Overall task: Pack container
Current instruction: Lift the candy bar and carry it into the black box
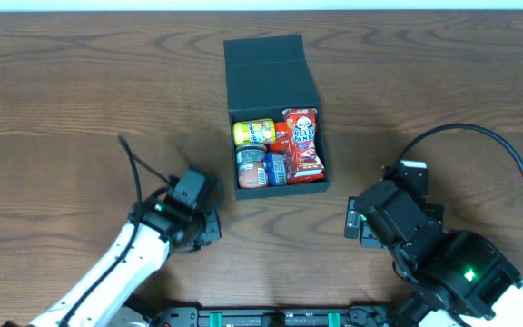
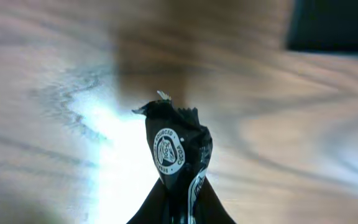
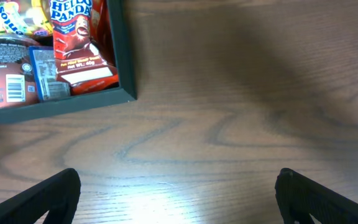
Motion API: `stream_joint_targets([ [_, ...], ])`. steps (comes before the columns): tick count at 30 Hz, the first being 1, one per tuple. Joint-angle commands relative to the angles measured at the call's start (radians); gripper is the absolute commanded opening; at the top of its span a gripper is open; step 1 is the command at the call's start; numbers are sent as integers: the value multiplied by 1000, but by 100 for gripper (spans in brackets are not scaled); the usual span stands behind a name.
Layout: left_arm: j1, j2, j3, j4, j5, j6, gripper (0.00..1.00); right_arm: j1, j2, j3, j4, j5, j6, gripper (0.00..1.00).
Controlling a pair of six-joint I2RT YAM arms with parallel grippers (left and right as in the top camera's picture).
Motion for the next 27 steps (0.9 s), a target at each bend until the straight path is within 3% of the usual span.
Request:
stream_joint_targets([
  [1,1,-15,175,-77,11,117,6,7,-3,-5,-1,45,15,99],
  [6,1,45,425,-151,24,240,6,7,-3,-5,0,63,19,99],
  [9,0,204,602,-185,117,320,6,7,-3,-5,-1,63,38,99],
  [14,0,444,774,-193,171,354,6,7,-3,-5,-21,63,45,99],
  [27,-25,674,826,56,235,268,6,7,-3,-5,-26,66,50,99],
])
